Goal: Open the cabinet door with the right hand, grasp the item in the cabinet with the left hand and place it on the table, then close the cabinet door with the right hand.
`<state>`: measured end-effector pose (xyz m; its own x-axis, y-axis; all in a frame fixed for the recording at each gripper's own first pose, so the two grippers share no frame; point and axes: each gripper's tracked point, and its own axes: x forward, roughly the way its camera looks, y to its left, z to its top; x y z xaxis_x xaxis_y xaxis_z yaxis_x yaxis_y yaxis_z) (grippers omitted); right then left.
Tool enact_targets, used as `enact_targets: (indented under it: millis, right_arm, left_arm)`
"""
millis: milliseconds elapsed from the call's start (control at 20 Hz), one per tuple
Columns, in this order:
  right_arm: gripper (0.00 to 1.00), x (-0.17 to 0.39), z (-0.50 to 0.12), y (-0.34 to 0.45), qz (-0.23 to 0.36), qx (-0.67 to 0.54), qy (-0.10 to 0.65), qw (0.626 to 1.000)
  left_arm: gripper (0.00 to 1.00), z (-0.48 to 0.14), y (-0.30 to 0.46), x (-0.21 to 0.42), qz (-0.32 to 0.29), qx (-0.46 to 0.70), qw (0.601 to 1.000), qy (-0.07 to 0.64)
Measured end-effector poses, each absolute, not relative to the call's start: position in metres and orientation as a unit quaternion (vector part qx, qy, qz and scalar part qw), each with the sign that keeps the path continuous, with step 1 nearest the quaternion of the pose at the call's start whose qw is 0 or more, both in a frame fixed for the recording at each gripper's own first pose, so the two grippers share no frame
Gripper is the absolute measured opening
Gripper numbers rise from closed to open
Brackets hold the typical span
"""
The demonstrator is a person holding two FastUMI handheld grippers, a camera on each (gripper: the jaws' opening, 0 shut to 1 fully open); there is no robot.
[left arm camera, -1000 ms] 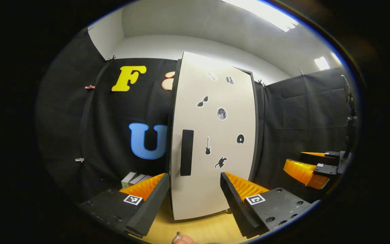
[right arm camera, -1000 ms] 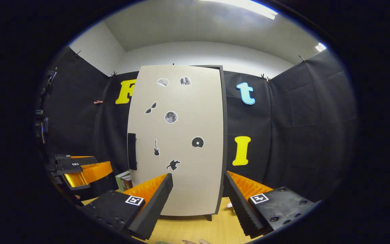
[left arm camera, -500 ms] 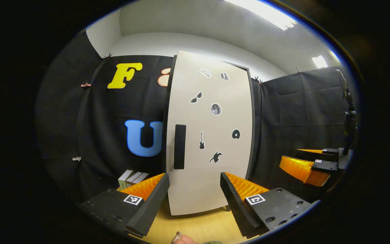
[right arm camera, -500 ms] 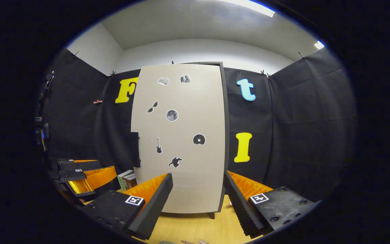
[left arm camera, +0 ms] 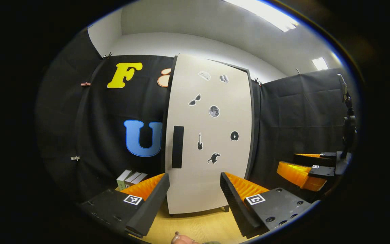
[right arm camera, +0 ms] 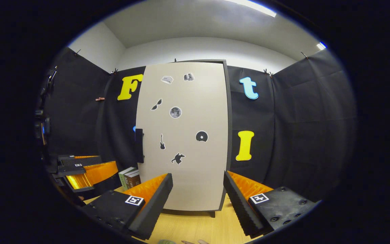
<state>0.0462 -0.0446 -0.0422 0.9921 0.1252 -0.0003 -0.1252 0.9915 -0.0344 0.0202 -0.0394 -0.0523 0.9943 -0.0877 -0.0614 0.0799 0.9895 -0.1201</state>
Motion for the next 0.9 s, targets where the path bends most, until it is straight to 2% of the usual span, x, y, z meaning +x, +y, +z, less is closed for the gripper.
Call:
enact_targets:
  millis: [900]
  right_arm:
    - [0.97, 0.041, -0.048, -0.051, 0.065, -0.026, 0.004, 0.998]
  left_arm:
    - [0.95, -0.052, -0.05, 0.018, -0.049, -0.057, 0.996, 0.039]
